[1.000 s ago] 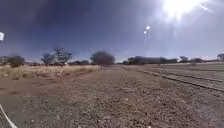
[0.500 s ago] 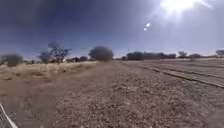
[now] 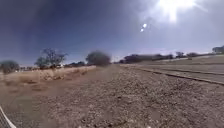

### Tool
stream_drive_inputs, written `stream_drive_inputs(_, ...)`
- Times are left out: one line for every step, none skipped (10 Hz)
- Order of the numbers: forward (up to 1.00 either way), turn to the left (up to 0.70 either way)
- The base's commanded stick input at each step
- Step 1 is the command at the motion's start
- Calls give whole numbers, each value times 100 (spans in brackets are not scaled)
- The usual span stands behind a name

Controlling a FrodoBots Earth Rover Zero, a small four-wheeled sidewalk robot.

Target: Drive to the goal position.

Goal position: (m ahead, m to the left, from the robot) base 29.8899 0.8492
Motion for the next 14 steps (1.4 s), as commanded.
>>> stream_drive_inputs(70,0)
stream_drive_inputs(70,0)
stream_drive_inputs(70,0)
stream_drive_inputs(70,0)
stream_drive_inputs(70,0)
stream_drive_inputs(70,0)
stream_drive_inputs(70,0)
stream_drive_inputs(70,0)
stream_drive_inputs(70,0)
stream_drive_inputs(70,0)
stream_drive_inputs(70,0)
stream_drive_inputs(70,0)
stream_drive_inputs(70,0)
stream_drive_inputs(70,0)
